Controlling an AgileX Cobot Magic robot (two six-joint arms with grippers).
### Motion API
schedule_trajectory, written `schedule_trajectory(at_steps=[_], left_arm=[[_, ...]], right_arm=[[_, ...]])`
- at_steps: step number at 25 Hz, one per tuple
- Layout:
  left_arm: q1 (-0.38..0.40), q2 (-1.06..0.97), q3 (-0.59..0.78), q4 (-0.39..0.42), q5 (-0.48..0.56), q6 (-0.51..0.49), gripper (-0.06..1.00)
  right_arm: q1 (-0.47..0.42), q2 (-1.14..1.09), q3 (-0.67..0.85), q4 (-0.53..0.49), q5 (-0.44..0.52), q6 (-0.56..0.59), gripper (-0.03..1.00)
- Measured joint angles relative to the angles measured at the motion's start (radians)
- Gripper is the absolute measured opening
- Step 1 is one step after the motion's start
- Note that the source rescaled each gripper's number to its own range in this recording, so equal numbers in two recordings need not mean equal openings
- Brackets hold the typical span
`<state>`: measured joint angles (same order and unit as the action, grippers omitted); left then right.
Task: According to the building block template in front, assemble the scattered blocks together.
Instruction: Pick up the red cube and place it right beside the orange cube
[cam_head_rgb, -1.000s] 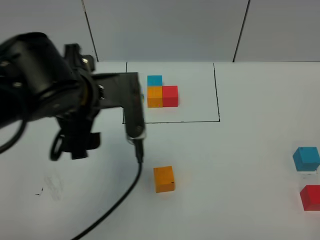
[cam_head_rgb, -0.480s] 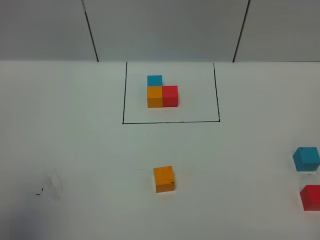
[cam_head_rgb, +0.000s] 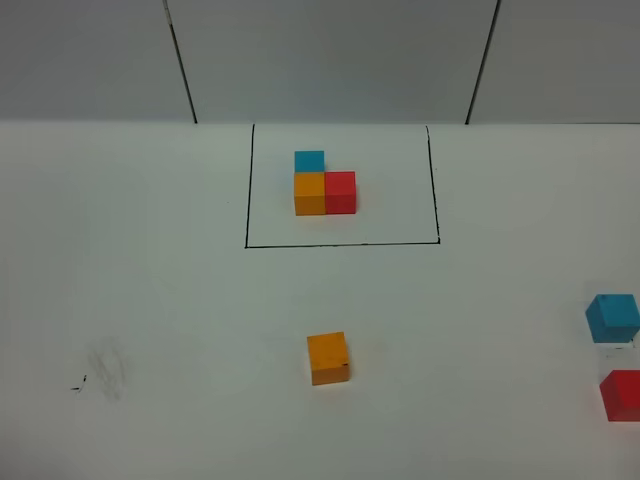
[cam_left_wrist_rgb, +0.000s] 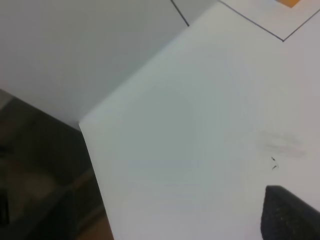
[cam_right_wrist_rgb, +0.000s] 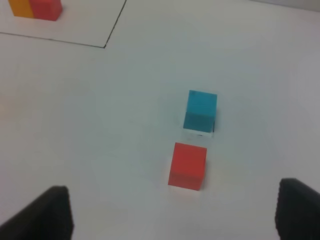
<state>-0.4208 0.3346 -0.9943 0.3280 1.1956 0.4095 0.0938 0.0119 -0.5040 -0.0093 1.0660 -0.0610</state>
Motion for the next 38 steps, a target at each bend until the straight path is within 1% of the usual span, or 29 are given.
schedule_trajectory(at_steps=[2,3,4,6,8,10,12,14,17,23,27,38], left_arm=[[0.105,-0.046,0.031,-0.054,0.000,-0.016,0.63],[0.146,-0.073,0.042,-0.079,0.000,-0.054,0.63],[0.192,-0.103,0.053,-0.103,0.000,-0.106,0.63],[0.264,-0.158,0.075,-0.140,-0.005,-0.282,0.63],[0.330,-0.210,0.099,-0.153,-0.016,-0.403,0.63],[0.369,-0.247,0.130,-0.156,-0.023,-0.452,0.63],[0.404,-0.277,0.173,-0.171,-0.023,-0.465,0.63],[0.425,-0.309,0.218,-0.212,-0.023,-0.470,0.63],[0.434,-0.340,0.288,-0.259,-0.030,-0.473,0.63],[0.436,-0.341,0.410,-0.261,-0.091,-0.486,0.63],[0.436,-0.341,0.477,-0.257,-0.113,-0.492,0.63],[0.436,-0.341,0.487,-0.252,-0.113,-0.492,0.63]], right_arm=[[0.000,0.000,0.000,0.000,0.000,0.000,0.67],[0.000,0.000,0.000,0.000,0.000,0.000,0.67],[0.000,0.000,0.000,0.000,0.000,0.000,0.67],[0.000,0.000,0.000,0.000,0.000,0.000,0.67],[0.000,0.000,0.000,0.000,0.000,0.000,0.67],[0.000,0.000,0.000,0.000,0.000,0.000,0.67],[0.000,0.000,0.000,0.000,0.000,0.000,0.67],[0.000,0.000,0.000,0.000,0.000,0.000,0.67],[0.000,0.000,0.000,0.000,0.000,0.000,0.67],[0.000,0.000,0.000,0.000,0.000,0.000,0.67],[0.000,0.000,0.000,0.000,0.000,0.000,0.67],[0.000,0.000,0.000,0.000,0.000,0.000,0.67]])
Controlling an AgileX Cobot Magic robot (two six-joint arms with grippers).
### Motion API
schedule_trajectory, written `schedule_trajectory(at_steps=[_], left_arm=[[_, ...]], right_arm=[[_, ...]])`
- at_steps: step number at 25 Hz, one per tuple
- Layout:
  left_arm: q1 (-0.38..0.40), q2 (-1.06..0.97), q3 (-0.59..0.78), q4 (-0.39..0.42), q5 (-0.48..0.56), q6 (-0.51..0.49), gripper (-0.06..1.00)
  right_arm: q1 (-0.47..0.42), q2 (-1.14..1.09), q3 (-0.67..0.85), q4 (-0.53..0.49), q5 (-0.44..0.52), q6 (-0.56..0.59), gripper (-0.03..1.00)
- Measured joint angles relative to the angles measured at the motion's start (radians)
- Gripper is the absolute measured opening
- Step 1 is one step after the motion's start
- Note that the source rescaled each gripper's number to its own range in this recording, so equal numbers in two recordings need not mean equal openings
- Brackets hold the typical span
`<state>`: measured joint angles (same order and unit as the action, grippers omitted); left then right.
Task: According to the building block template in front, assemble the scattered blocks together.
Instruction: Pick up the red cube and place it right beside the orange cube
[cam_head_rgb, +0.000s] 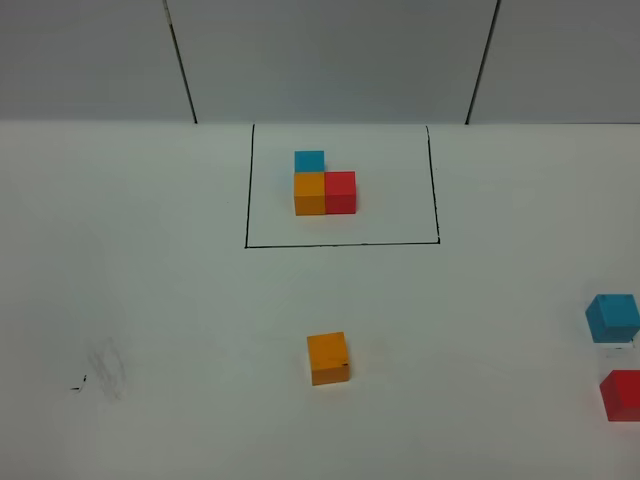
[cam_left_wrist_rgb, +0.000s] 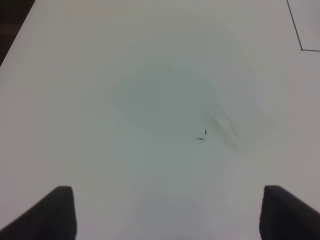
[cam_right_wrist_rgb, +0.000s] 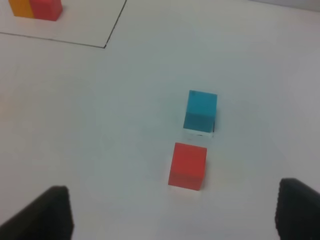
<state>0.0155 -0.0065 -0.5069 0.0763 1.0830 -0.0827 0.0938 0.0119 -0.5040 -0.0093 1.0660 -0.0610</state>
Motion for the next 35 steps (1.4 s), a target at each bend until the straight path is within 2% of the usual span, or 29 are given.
schedule_trajectory(at_steps=[26,31,35], left_arm=[[0.000,0.000,0.001,0.000,0.000,0.000,0.62],[0.000,0.000,0.001,0.000,0.000,0.000,0.62],[0.000,0.000,0.001,0.000,0.000,0.000,0.62]], right_arm=[[0.000,0.001,0.000,-0.003,0.000,0.046,0.67],[0.000,0.178,-0.034,-0.041,-0.050,0.147,0.67],[0.000,0.431,-0.093,-0.055,-0.089,0.157,0.67]])
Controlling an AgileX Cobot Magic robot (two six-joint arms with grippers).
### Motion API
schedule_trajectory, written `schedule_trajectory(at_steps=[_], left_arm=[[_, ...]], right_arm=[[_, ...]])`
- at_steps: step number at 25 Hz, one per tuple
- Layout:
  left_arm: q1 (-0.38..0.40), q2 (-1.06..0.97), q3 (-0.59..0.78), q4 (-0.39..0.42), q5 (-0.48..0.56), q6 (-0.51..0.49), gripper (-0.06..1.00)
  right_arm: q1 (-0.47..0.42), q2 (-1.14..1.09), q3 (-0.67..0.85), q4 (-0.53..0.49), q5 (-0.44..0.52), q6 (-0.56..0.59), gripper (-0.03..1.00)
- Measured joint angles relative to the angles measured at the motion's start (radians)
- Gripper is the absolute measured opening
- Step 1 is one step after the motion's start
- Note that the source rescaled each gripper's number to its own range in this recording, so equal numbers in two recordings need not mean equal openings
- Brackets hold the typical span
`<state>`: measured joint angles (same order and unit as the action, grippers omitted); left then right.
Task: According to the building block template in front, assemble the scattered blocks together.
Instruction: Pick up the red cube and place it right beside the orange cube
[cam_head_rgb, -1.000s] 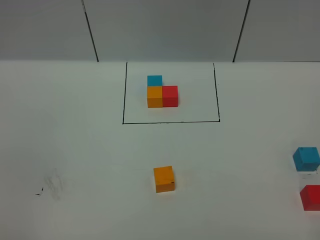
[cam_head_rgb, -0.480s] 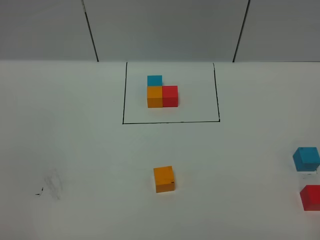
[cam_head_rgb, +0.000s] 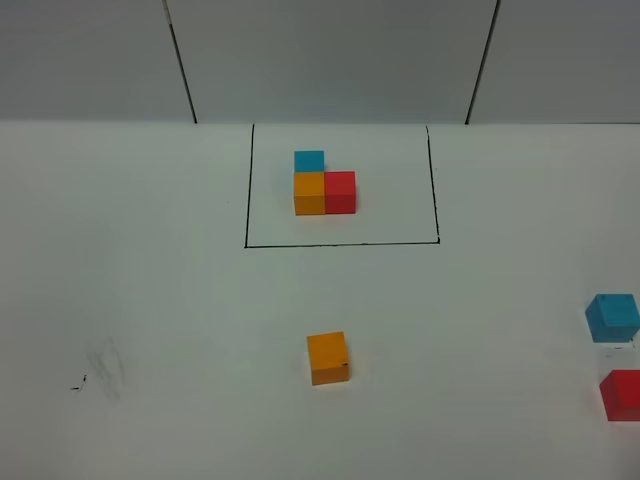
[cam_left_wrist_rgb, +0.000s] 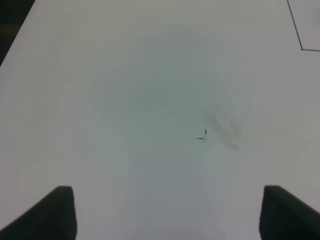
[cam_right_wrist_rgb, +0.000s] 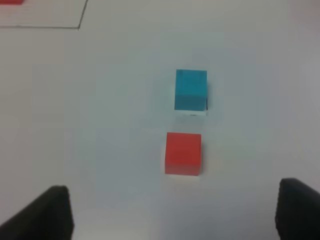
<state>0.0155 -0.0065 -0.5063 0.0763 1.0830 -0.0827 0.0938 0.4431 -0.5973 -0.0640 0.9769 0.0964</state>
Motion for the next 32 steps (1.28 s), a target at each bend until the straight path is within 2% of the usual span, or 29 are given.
schedule_trajectory(at_steps=[4,12,16,21,32], left_arm=[[0.000,0.000,0.001,0.000,0.000,0.000,0.62],[0.000,0.000,0.001,0.000,0.000,0.000,0.62],[0.000,0.000,0.001,0.000,0.000,0.000,0.62],[0.000,0.000,0.001,0.000,0.000,0.000,0.62],[0.000,0.000,0.001,0.001,0.000,0.000,0.62]], right_arm=[[0.000,0.272,-0.053,-0.016,-0.027,0.007,0.67],[-0.004,0.685,-0.099,-0.107,-0.161,0.085,0.67],[-0.034,0.804,-0.099,-0.101,-0.244,0.091,0.67],[-0.083,0.925,-0.099,-0.100,-0.274,0.094,0.67],[-0.084,1.138,-0.099,-0.073,-0.372,0.094,0.67]])
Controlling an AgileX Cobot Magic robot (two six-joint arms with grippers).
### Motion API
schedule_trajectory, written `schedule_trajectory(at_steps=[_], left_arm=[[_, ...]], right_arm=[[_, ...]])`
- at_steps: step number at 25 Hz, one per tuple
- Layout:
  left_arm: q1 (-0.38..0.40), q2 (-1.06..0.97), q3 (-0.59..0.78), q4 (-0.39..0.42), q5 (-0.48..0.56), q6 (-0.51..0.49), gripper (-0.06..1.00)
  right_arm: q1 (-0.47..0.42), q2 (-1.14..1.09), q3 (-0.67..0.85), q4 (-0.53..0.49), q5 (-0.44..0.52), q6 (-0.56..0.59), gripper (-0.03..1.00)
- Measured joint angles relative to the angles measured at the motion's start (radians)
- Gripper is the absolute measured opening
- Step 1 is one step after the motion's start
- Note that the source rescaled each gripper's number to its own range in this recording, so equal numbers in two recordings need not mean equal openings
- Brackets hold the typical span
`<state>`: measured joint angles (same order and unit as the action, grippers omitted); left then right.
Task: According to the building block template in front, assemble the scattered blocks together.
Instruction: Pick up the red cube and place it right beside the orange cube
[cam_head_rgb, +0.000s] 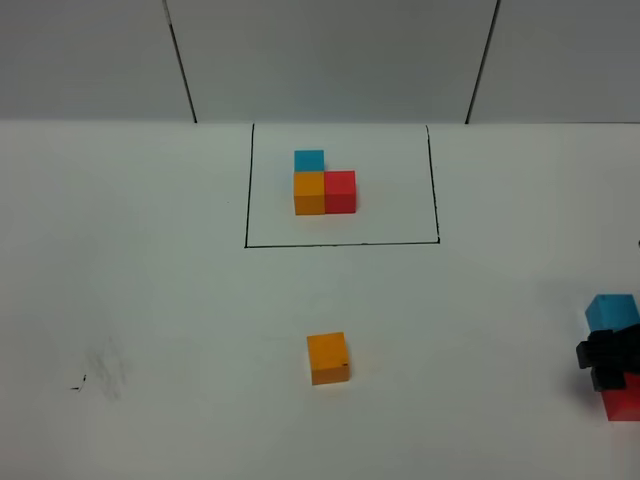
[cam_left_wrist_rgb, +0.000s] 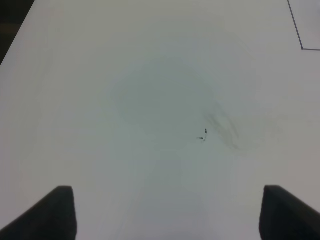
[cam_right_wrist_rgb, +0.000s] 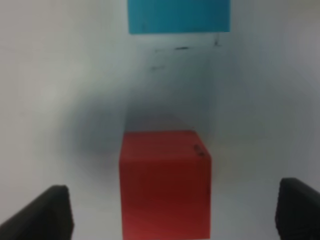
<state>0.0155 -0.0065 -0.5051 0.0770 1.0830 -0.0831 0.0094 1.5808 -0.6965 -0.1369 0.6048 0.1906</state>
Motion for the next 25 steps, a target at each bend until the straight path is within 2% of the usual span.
schedule_trajectory(at_steps=[7,9,11,12,13,17,20,23,25], left_arm=[[0.000,0.000,0.000,0.000,0.000,-0.003,0.62],[0.000,0.000,0.000,0.000,0.000,-0.003,0.62],[0.000,0.000,0.000,0.000,0.000,-0.003,0.62],[0.000,0.000,0.000,0.000,0.000,-0.003,0.62],[0.000,0.000,0.000,0.000,0.000,-0.003,0.62],[0.000,0.000,0.000,0.000,0.000,-0.002,0.62],[0.000,0.000,0.000,0.000,0.000,-0.002,0.62],[0.000,0.000,0.000,0.000,0.000,-0.002,0.62],[0.000,0.000,0.000,0.000,0.000,-0.002,0.62]], right_arm=[[0.000,0.102,0.000,0.007,-0.048,0.000,0.67],[0.000,0.117,0.000,0.009,-0.051,-0.001,0.62],[0.000,0.128,0.000,0.012,-0.051,-0.010,0.44],[0.000,0.128,0.000,0.013,-0.051,-0.010,0.26],[0.000,0.128,0.000,0.013,-0.051,-0.012,0.02],[0.000,0.119,-0.002,0.010,-0.050,-0.024,0.00],[0.007,0.059,-0.002,0.027,-0.023,-0.078,0.00],[0.065,-0.040,-0.002,0.078,0.016,-0.191,0.00],[0.121,-0.080,-0.006,0.122,0.023,-0.341,0.00]])
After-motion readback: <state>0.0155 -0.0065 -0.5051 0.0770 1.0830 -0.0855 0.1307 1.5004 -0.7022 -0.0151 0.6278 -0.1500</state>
